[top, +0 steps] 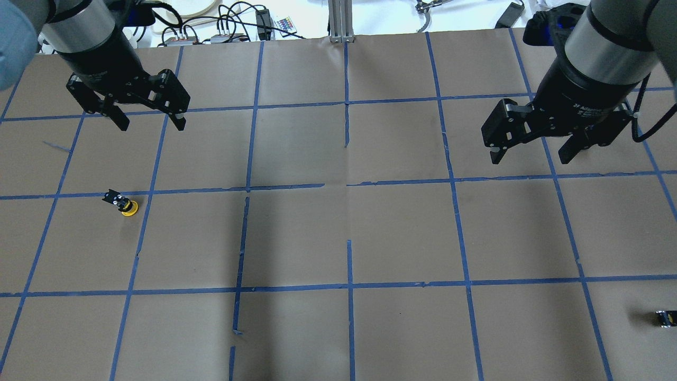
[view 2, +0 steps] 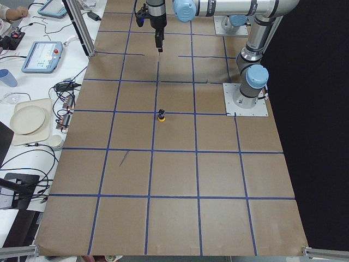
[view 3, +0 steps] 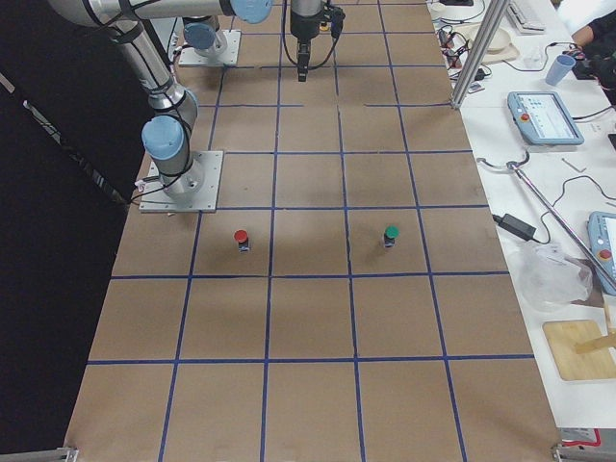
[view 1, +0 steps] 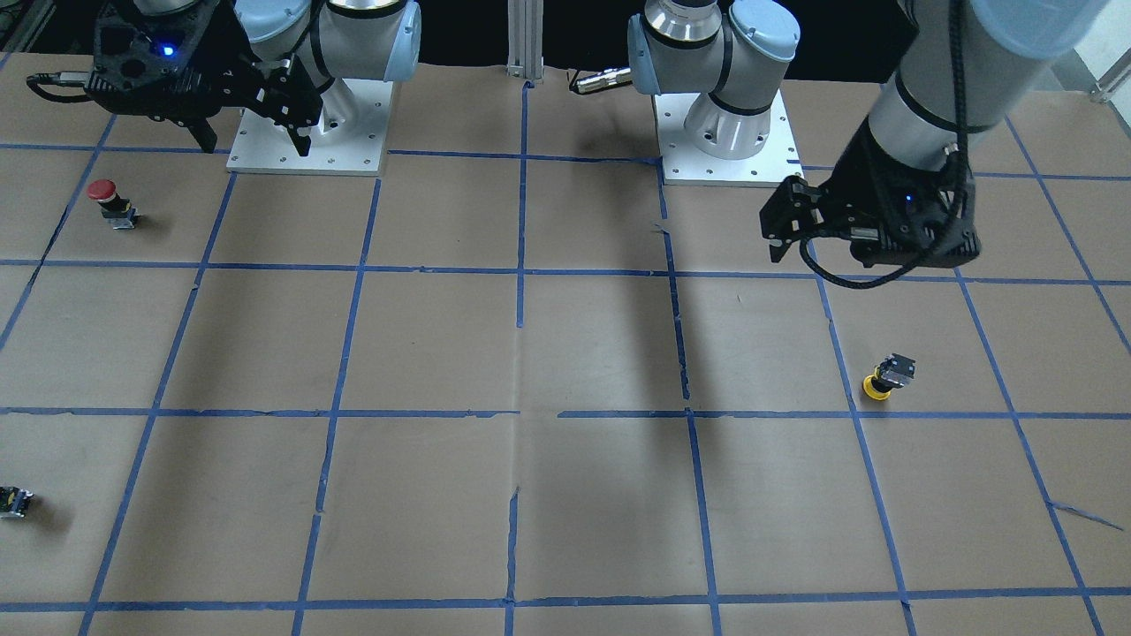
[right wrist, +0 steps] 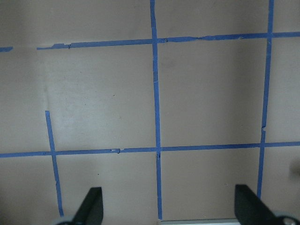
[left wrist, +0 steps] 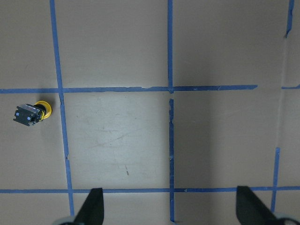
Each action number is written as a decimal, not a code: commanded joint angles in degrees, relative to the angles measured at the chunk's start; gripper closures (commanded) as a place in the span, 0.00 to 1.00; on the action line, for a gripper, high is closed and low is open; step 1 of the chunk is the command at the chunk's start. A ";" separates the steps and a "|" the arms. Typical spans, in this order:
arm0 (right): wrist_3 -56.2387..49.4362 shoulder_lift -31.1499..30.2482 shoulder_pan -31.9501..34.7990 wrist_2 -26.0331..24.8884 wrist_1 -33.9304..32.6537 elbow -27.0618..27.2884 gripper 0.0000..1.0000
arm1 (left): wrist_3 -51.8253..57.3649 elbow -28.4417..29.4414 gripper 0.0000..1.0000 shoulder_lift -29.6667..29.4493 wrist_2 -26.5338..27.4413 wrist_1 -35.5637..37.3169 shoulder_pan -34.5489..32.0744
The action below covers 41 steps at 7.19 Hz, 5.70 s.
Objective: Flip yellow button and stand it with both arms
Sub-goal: 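Move the left gripper down toward the yellow button lying on its side, then close the left gripper on the yellow button's dark base, then lift the button with the left gripper while the right gripper approaches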
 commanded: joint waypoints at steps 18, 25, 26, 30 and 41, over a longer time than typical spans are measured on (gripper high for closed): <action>-0.97 0.27 -0.43 0.32 -0.15 0.00 0.00 | 38.61 -24.74 0.34 -11.51 0.40 38.08 20.60; -0.18 0.27 -0.35 -0.04 0.21 0.00 0.00 | 38.96 -24.74 0.33 -12.66 3.19 38.52 20.95; -0.18 0.36 -0.35 -0.04 0.12 0.00 0.00 | 39.05 -24.40 0.33 -12.57 3.39 38.52 20.95; -0.27 0.36 -0.35 -0.13 0.21 0.00 0.00 | 38.96 -24.74 0.50 -11.96 2.69 38.35 20.95; 5.49 0.63 -5.42 5.97 1.87 -0.26 0.00 | 28.77 -25.18 0.82 2.98 -38.36 -4.31 19.46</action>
